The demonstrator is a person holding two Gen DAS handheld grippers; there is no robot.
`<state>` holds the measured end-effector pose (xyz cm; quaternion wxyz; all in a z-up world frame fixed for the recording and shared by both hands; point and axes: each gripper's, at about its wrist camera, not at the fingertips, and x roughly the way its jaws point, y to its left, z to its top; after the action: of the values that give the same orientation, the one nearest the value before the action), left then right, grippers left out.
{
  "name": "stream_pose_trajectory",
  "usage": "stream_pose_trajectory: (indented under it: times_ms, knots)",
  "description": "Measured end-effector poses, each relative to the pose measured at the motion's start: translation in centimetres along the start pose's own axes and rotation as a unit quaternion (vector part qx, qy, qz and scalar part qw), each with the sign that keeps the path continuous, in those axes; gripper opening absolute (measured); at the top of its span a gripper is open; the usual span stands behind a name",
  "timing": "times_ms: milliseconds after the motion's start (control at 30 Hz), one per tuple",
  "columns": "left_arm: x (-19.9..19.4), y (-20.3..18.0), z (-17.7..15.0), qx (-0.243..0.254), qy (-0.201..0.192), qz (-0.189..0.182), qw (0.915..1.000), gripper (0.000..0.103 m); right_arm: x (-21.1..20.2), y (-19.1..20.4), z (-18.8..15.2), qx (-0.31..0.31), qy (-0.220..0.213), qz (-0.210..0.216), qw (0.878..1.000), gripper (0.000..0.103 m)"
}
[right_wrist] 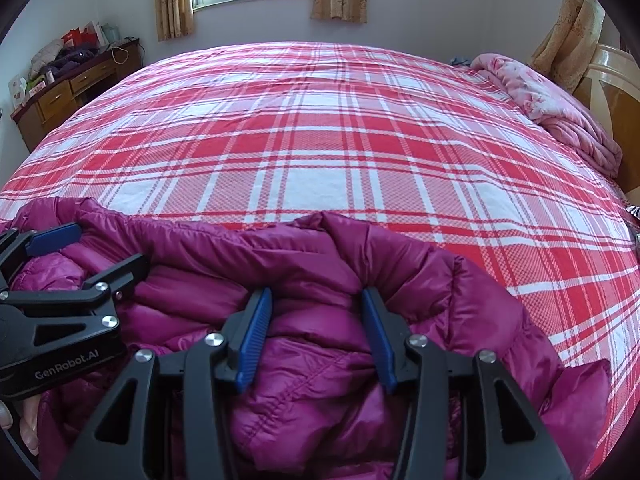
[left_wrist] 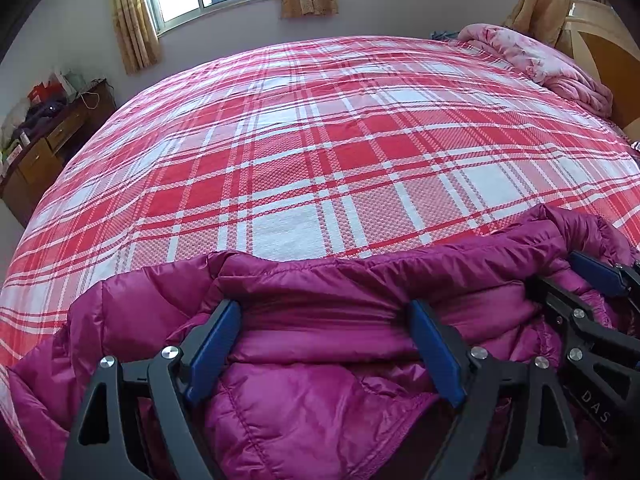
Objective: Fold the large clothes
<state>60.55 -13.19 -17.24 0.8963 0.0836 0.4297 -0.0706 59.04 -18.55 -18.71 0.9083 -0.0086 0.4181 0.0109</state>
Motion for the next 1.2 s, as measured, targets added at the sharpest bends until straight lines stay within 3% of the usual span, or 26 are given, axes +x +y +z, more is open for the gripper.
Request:
stream_pose_trajectory:
  times_ms: [900, 1200]
  knots:
    - [0.04, -0.31, 0.07, 0.007, 0.0, 0.01, 0.9999, 0.087, 0.11, 0.51, -0.06, -0.015, 0.002, -0.017, 1.0, 0.051]
    - [-0.47, -0.91, 0.37, 0.027, 0.001, 0.033, 0.9991, 0.088, 0.06, 0.46, 0.03, -0.016, 0.002, -0.018, 1.0, 0.053]
